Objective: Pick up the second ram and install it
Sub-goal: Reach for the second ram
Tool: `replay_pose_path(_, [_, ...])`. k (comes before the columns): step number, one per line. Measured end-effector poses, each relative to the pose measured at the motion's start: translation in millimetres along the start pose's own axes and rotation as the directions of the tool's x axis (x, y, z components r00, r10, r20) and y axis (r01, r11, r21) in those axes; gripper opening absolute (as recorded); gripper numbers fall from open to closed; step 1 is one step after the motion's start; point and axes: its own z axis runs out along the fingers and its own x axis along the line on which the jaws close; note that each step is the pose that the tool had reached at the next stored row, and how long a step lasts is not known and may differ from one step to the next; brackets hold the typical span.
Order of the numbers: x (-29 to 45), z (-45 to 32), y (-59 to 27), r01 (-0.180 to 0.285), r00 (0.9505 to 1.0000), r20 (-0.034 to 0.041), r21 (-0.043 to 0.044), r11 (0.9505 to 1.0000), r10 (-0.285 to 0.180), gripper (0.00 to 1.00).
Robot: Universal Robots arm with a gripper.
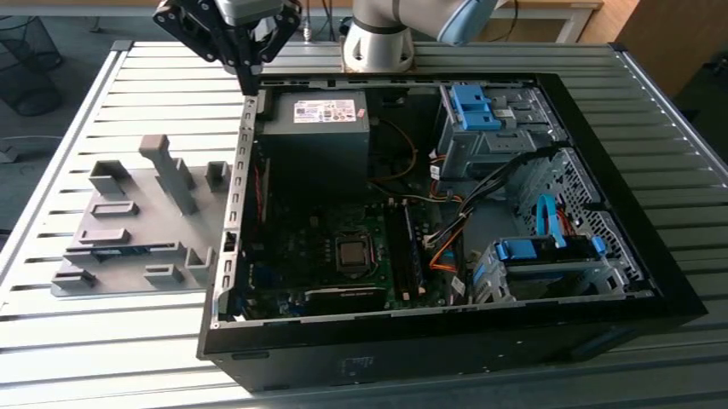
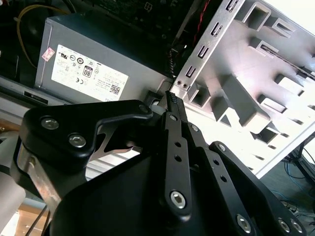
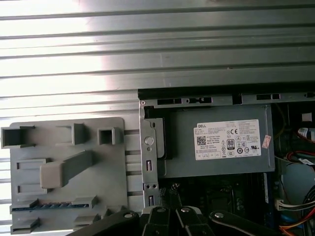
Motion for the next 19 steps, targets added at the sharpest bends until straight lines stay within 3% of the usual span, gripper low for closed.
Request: replay_pose_path(19, [10.4, -0.3, -0.8, 0.0, 1.0, 0.0, 0.0, 1.0, 0.0, 0.1])
